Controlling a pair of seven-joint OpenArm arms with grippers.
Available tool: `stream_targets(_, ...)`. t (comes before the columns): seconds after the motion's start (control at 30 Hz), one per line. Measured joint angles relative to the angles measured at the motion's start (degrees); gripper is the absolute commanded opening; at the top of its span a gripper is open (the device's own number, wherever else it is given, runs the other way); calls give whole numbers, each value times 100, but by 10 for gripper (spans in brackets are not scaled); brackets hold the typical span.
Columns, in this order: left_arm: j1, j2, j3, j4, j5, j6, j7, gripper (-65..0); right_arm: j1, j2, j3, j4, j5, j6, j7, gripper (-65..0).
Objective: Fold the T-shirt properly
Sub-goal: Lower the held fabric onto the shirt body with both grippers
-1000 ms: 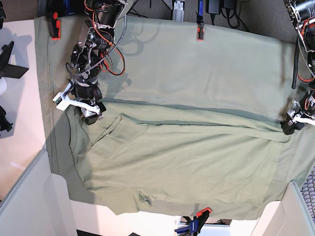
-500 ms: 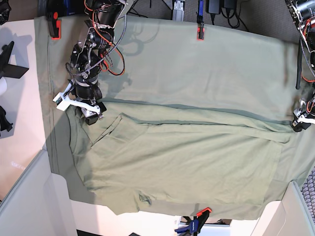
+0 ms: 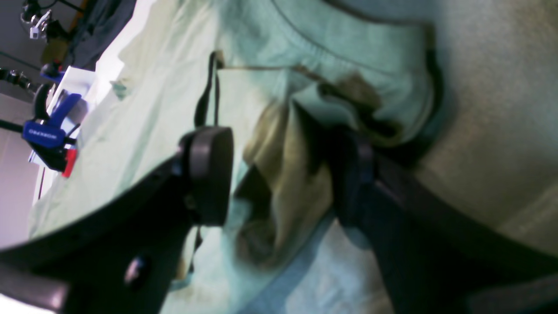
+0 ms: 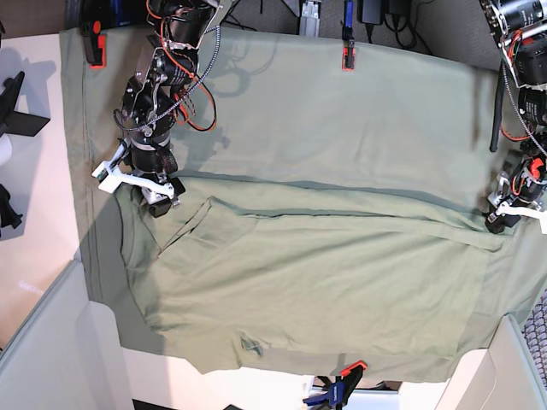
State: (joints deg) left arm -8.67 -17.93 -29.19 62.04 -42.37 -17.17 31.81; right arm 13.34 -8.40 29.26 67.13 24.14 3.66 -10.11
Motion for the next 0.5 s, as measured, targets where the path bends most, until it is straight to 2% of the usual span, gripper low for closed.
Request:
stream_targets(0.13,-63,7,11,0,-61,-20,107,-315,0,2,0,0,0,0,-2,-294)
stream_targets(0.37,-243,254,313,-2,-79,-39,107,-317,0,0,0,0,0,4,-7,-294)
stream_targets(0.43,-254,282,444,-2,-76,-39,17,-366,2,0,0,0,0,4,-28,-294)
stream_targets(0.5,-256,289,492,-2,7,-39,-22,-455,2,2,0,4,0,7,-66,-294)
